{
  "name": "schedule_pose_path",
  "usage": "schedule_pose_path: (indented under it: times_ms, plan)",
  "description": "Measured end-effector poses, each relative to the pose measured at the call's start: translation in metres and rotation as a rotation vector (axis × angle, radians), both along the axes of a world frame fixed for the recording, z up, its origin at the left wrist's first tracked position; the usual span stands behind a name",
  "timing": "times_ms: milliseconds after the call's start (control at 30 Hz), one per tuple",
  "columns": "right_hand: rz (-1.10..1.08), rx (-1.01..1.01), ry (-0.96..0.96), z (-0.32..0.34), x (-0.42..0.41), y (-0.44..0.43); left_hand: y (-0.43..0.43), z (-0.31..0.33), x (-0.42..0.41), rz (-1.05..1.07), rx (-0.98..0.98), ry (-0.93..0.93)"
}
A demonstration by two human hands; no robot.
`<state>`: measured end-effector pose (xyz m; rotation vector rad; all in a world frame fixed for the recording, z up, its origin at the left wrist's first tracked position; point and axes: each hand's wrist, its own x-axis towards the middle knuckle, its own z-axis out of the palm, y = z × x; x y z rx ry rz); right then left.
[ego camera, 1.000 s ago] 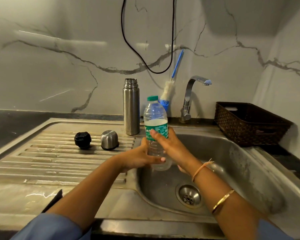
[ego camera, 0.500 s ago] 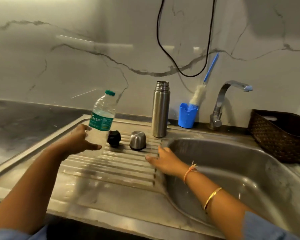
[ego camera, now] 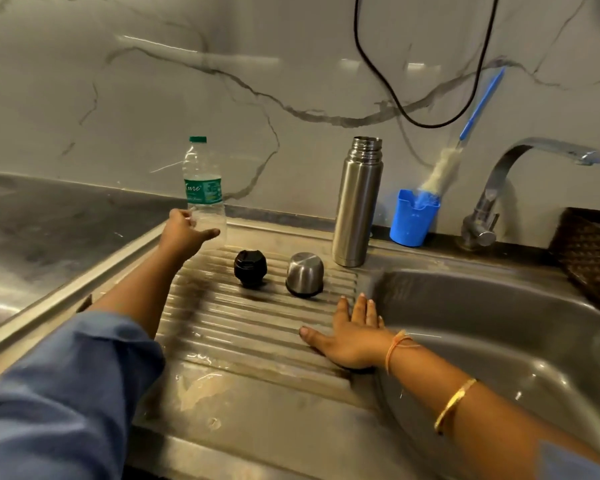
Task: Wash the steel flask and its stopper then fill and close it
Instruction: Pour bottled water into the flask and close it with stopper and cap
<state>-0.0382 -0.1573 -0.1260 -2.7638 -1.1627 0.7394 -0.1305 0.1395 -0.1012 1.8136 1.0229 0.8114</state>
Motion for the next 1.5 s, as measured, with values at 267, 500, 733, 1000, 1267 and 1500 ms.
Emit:
schedule_pose_path:
  times_ms: [267, 500, 733, 1000, 1267, 1500]
  plan:
    - [0.022, -0.044, 0.054, 0.006, 0.003, 0.000, 0.020, -0.008, 0.048, -0.003, 0.084, 0.023]
    - [0.024, -0.055, 0.089, 0.009, 0.004, 0.001, 0.043, -0.021, 0.056, -0.020, 0.051, 0.038]
    - [0.027, -0.040, 0.086, 0.006, 0.004, 0.001, 0.038, -0.019, 0.054, -0.091, 0.067, 0.010]
    - [0.035, -0.032, 0.079, 0.007, 0.004, 0.000, 0.034, -0.009, 0.045, -0.077, 0.012, 0.063]
    - [0.031, -0.026, 0.076, 0.009, 0.002, -0.002, -0.011, -0.008, 0.018, 0.296, 0.066, -0.161]
    - [0.032, 0.073, 0.034, -0.001, 0.001, -0.006, -0.095, -0.002, 0.003, 0.316, 0.223, -0.385]
